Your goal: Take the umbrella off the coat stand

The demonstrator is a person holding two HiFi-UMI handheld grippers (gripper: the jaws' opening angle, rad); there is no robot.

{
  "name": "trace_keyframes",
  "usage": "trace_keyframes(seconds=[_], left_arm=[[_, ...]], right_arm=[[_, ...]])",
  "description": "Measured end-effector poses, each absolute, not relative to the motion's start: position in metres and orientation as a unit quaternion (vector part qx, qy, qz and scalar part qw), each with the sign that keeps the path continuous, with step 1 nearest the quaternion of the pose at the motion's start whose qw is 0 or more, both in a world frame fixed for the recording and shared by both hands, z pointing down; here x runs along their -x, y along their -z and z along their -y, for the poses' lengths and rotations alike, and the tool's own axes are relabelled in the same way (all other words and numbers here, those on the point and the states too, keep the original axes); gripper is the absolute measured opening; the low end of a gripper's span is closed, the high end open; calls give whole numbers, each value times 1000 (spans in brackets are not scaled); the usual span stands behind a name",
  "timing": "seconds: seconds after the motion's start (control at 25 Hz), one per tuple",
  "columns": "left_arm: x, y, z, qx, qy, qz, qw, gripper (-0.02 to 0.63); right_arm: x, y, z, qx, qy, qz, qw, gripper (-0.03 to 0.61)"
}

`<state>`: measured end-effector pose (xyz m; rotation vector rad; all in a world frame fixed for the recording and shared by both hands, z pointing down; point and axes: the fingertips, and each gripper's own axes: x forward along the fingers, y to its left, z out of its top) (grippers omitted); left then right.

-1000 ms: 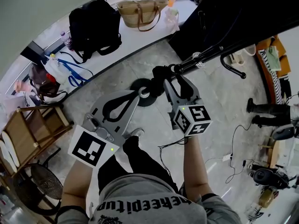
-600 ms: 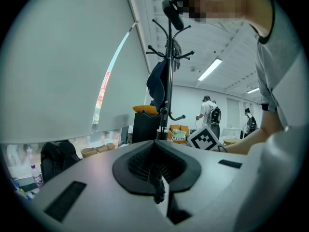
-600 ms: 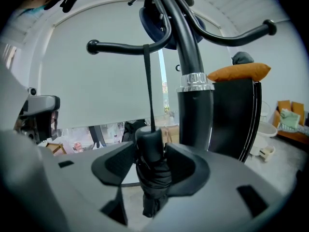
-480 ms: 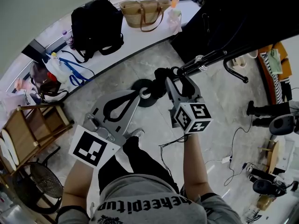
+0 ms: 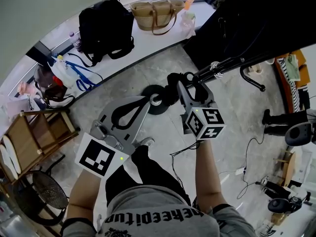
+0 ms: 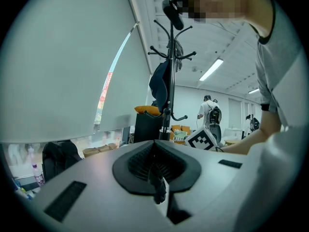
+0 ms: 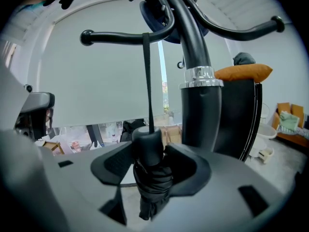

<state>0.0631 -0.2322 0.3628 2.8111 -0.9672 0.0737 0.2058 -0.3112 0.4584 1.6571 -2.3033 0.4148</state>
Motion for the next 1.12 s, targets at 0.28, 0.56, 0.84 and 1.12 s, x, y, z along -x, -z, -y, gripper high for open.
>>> trace_keyframes(seconds=[0.28, 0.56, 0.84, 1.12], left_arm=[[-58, -364, 234, -941, -26, 327, 85, 15], [-57, -363, 236, -941, -24, 326, 85, 15], [-59, -360, 235, -945, -28, 316, 82, 15], [-61, -353, 234, -948, -25, 307, 74, 15]], right_arm=[[-200, -459, 318, -567, -132, 801, 138, 232], [-201, -457, 316, -572, -127, 799, 136, 225], [-200, -445, 309, -582, -124, 795, 117, 219], [-200, -427, 302, -587, -128, 794, 93, 216]])
